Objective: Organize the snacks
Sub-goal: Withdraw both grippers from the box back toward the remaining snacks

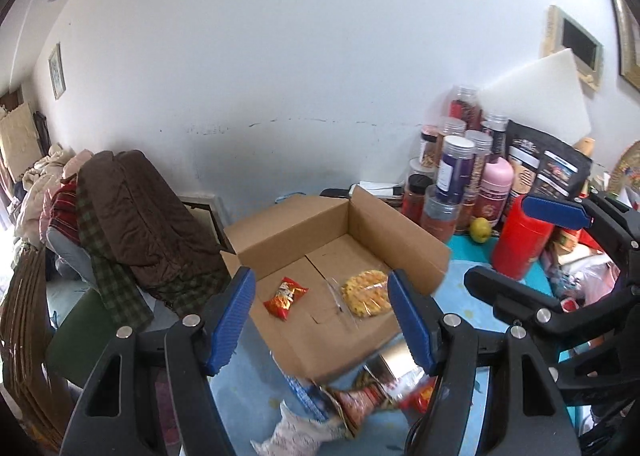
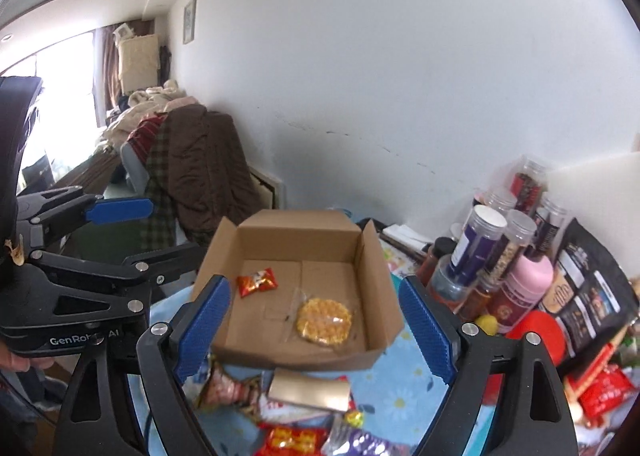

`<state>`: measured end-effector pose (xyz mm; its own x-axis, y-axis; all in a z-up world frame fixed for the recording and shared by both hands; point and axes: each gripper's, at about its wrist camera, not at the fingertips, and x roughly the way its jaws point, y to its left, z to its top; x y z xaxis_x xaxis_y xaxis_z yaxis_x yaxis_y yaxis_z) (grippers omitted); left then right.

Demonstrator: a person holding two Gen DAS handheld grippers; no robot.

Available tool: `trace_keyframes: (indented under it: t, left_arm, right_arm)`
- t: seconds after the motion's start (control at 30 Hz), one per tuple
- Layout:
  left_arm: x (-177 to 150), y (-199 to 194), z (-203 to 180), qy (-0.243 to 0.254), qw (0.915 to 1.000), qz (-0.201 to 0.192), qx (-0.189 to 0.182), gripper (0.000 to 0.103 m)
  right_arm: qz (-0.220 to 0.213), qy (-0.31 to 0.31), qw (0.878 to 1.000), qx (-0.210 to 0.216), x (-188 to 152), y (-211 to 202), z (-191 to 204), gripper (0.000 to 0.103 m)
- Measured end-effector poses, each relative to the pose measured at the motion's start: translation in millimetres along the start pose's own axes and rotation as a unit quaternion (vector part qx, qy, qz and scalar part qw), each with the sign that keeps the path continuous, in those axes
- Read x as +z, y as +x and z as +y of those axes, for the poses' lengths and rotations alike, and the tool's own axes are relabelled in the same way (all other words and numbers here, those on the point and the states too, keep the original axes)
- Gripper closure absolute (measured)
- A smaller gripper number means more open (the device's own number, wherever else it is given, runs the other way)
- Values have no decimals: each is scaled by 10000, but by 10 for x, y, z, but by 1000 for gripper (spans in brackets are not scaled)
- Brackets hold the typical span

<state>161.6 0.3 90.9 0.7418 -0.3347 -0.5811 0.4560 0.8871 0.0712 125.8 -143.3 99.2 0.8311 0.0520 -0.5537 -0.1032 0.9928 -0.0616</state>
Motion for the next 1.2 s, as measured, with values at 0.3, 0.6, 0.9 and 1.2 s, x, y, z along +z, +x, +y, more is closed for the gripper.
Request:
trace_keyframes:
  t: [0.3, 0.6, 0.9, 1.2]
  left_arm:
    - [-365, -371, -119, 41, 9999, -57, -108, 34]
    - [-750, -539, -147, 61, 10000, -32, -58, 26]
    - [-1131, -441, -135, -93, 9991, 281, -320, 26]
    - [-1457, -144, -155, -75, 9969, 676, -394, 26]
  right_arm:
    - [-90, 43, 9999, -65, -340, -403, 157, 14]
    - [10, 251, 9997, -49, -738, -530, 293, 14]
    - [217, 728, 9971, 44, -1176, -467, 323, 11]
    - [511, 964, 9940, 90, -1518, -205, 304, 11]
